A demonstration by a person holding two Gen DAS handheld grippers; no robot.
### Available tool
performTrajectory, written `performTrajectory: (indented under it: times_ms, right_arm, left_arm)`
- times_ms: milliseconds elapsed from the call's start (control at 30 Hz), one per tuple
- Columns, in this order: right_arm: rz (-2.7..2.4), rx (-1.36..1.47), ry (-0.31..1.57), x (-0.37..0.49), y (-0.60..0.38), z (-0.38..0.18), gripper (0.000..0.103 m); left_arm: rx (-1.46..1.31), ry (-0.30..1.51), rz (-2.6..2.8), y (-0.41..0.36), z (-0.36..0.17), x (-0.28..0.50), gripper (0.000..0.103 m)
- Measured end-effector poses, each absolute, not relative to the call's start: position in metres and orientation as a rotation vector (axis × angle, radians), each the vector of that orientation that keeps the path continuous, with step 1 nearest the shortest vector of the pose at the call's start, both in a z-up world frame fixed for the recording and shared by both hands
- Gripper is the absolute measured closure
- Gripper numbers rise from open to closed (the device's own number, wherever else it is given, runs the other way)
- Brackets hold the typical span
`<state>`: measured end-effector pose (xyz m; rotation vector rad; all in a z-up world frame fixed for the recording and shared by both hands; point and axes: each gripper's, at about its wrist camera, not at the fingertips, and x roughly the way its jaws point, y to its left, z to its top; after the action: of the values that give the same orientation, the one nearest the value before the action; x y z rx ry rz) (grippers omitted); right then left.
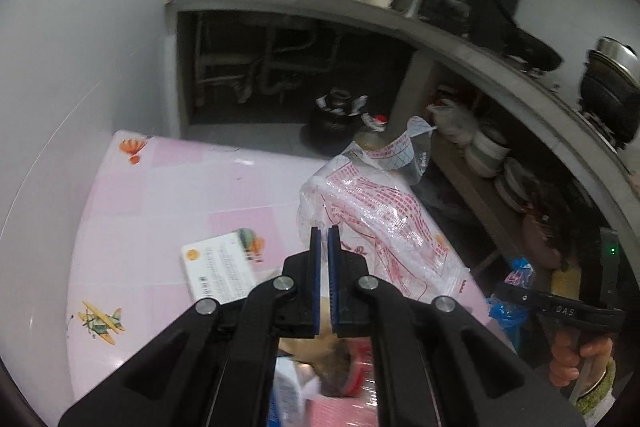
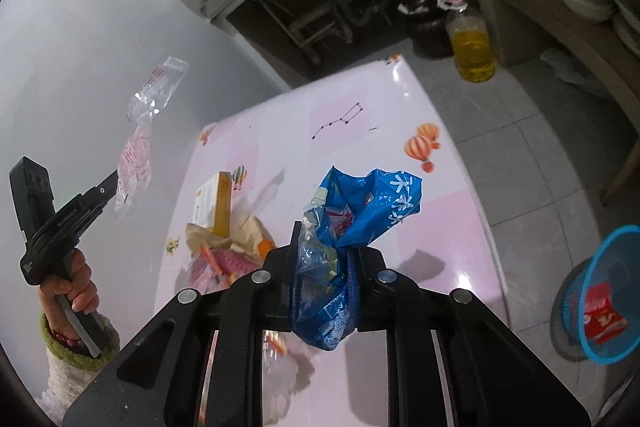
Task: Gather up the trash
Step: 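Carry both wrappers to the wastebasket and open both grippers over it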
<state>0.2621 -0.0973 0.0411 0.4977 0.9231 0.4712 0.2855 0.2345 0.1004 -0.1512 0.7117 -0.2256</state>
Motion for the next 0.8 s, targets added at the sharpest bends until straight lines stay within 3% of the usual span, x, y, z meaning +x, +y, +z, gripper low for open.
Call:
performTrajectory:
  times_ms: [367, 800]
  right_arm:
    - [0.358, 0.608, 0.806, 0.179, -0.181, 0.049, 0.086]
    - [0.083, 0.764, 0.769, 0.107, -0.294, 0.000, 0.086]
  left_arm:
    - [-0.041, 0.712, -0.470, 0.130, 0.119, 0.248, 0.100]
    - [0.108, 0.885, -0.705, -0.048, 0.073, 0.240, 0.100]
